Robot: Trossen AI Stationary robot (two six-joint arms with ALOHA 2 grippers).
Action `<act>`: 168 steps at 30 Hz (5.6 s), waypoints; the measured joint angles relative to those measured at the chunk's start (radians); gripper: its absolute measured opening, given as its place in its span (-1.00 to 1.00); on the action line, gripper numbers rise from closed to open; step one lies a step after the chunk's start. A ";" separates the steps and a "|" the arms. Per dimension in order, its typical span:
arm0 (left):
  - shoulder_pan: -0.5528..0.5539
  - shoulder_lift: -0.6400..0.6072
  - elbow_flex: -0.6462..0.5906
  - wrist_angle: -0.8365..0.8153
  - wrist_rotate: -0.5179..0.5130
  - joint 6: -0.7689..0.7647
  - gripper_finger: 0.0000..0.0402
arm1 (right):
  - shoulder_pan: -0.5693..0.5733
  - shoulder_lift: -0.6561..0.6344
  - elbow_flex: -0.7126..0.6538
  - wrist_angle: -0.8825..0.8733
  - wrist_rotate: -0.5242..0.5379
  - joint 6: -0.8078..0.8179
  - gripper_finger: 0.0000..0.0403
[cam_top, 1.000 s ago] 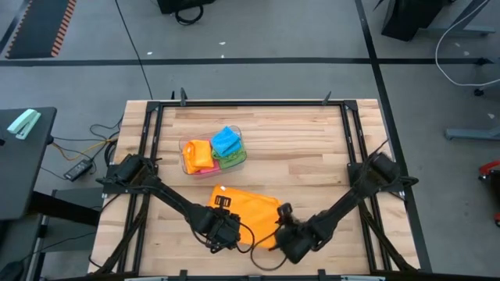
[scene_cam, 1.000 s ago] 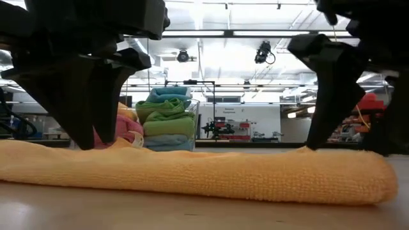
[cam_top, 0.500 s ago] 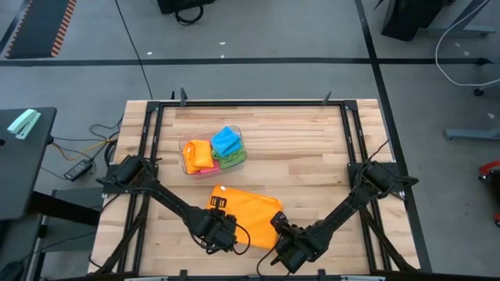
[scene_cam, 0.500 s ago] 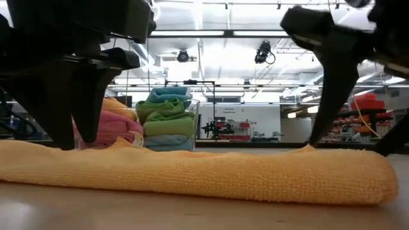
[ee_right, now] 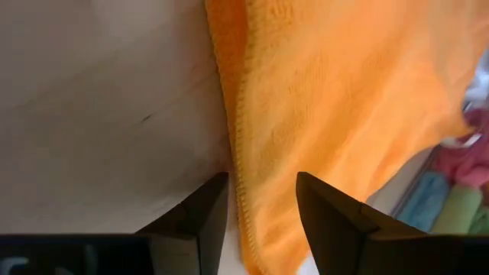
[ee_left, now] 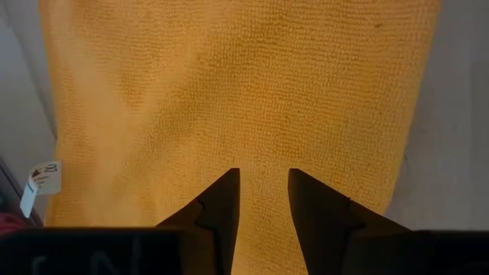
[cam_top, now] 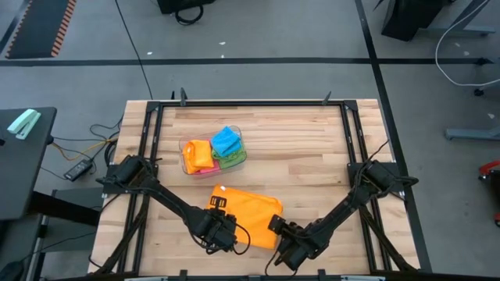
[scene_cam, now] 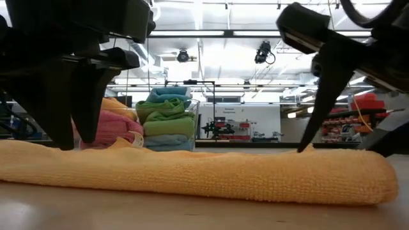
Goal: Fold microfiber towels
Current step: Fold the yellow microfiber towel
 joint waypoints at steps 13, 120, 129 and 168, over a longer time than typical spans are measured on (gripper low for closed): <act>0.000 0.000 0.000 -0.004 0.000 0.000 -0.42 | -0.042 -0.003 -0.041 0.110 -0.065 -0.078 -0.53; -0.131 -0.026 -0.239 0.580 -0.210 0.099 -0.87 | -0.286 -0.060 -0.042 0.576 -0.432 -0.052 -0.91; -0.135 -0.037 -0.237 0.584 -0.210 0.097 -0.93 | -0.305 -0.011 -0.043 0.652 -0.458 -0.040 -0.82; -0.141 -0.035 -0.238 0.572 -0.209 0.083 -0.89 | -0.183 -0.191 -0.012 0.365 -0.315 0.199 -0.17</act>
